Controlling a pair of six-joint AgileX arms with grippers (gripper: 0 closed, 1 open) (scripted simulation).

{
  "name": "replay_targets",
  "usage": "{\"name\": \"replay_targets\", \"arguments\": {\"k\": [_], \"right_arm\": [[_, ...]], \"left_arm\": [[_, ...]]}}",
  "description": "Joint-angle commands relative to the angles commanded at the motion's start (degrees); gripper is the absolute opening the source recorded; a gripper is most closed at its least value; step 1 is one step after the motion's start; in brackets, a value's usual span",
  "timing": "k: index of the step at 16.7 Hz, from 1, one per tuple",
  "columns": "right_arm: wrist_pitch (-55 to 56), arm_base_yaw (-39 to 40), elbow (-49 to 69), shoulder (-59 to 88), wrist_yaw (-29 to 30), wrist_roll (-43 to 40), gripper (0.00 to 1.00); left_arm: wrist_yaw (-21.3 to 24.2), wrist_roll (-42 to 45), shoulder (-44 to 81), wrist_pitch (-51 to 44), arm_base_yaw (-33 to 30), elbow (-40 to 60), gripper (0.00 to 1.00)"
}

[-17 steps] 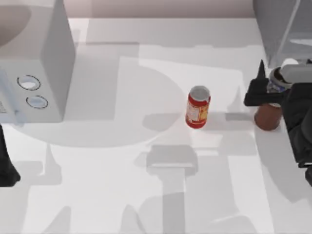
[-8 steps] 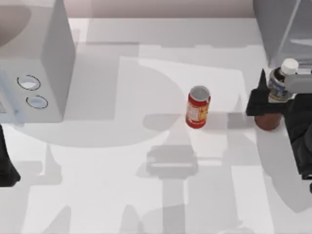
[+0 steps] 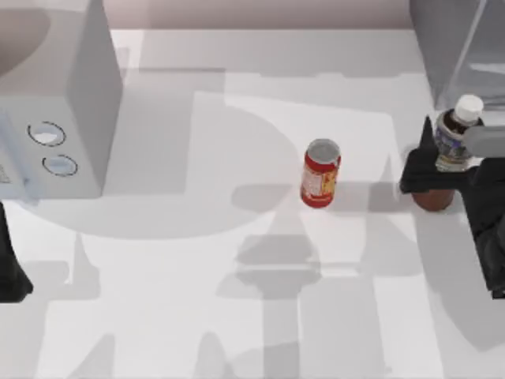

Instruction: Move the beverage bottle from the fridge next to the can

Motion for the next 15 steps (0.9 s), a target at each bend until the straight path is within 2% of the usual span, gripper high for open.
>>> {"name": "replay_targets", "arguments": {"k": [6,15], "right_arm": [[-11.18,-2.66,-2.28,-15.79,-3.50,-0.08,1.00],[-48.36,-12.48,-11.68,-62.05,-14.32,-0.08,1.00]], "left_arm": [[0.00,0.00,0.00,0.00,0.00,0.00,1.00],[0.00,0.00,0.00,0.00,0.00,0.00,1.00]]}}
